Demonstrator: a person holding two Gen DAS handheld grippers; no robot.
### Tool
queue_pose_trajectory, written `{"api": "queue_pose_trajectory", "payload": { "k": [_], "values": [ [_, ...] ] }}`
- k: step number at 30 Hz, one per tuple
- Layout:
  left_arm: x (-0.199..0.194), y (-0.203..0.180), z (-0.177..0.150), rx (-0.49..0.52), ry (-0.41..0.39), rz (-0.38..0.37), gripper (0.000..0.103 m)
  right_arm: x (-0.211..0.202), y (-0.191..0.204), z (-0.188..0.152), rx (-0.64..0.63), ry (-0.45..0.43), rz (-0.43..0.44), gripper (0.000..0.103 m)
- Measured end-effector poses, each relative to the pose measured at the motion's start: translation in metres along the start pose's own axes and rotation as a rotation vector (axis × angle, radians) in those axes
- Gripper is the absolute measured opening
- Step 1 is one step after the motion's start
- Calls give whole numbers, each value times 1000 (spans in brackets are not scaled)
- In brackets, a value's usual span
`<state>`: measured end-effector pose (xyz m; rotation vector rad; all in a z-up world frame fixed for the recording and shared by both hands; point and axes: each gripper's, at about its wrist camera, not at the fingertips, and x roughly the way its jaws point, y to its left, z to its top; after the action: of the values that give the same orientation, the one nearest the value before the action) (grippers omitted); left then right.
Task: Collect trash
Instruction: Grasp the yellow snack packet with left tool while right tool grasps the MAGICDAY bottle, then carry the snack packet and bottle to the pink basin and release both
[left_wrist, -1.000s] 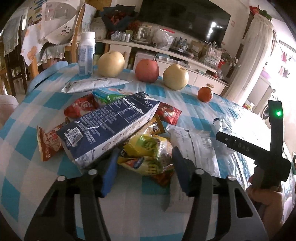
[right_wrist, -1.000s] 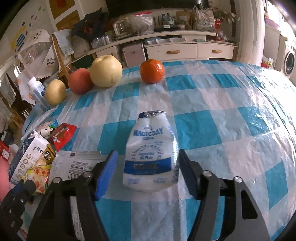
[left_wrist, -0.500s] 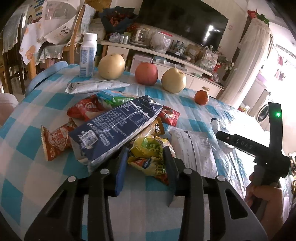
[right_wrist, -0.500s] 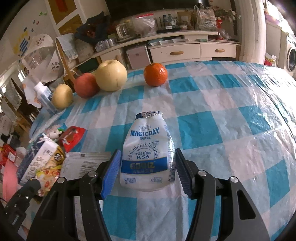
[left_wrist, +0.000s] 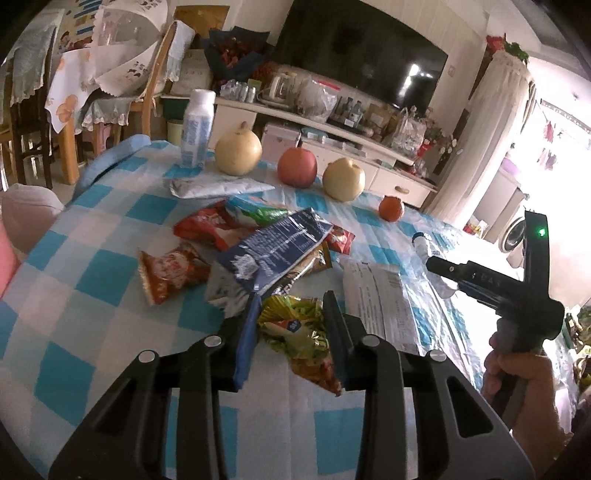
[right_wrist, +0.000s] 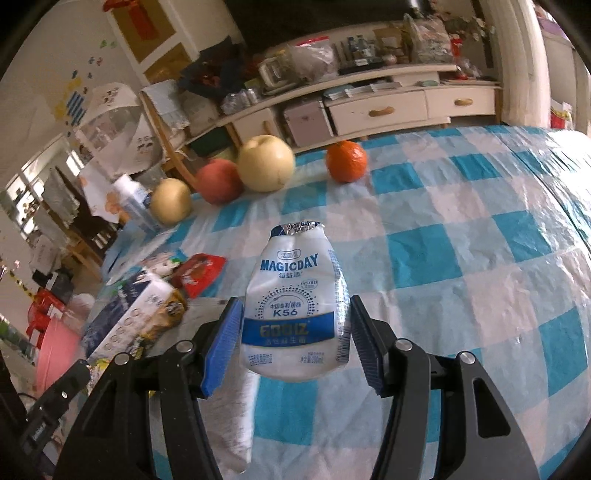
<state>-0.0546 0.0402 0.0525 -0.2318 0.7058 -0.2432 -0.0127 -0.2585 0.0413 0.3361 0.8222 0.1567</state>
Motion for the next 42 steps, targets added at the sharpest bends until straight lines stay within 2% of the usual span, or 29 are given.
{"api": "queue_pose_trajectory", "payload": {
  "k": [2,7,8,9,10,11,12,13,17,21,22,23,29,36,42],
  "values": [
    [-8,5,0,-6,-10,-8,18,-3,10,-3,-30,-1,11,59],
    [-11,18,-4,4,18,-22,19,-9,31,-13,-80,8,38,59],
    [-12,20,-7,11,21,-21,23,-10,35,-14,-92,8,40,59],
    [-9,21,-9,30,40,-24,35,-11,39,-16,-106,8,41,59],
    [-7,21,-11,42,52,-26,42,-12,42,-18,-116,8,43,59],
    [-4,21,-14,56,70,-22,58,-13,43,-19,-122,10,44,59],
    [-2,20,-16,65,76,-27,64,-13,45,-20,-127,12,45,59],
    [1,18,-20,82,86,-37,68,-13,46,-20,-130,14,47,59],
    [18,10,-29,130,136,-50,70,-12,51,-23,-148,24,43,59],
    [31,8,-29,106,153,-69,68,-9,56,-25,-161,34,42,59],
    [34,8,-28,103,162,-69,64,-9,57,-26,-164,34,44,59],
    [36,8,-27,97,173,-66,53,-9,59,-26,-166,34,47,59],
    [38,16,-23,76,176,-86,40,-8,76,-33,-200,42,58,59],
    [28,32,-17,31,170,-121,35,-8,100,-46,-225,59,75,59],
    [2,51,-4,11,101,-135,35,-14,126,-52,-247,49,117,59]
  ]
}}
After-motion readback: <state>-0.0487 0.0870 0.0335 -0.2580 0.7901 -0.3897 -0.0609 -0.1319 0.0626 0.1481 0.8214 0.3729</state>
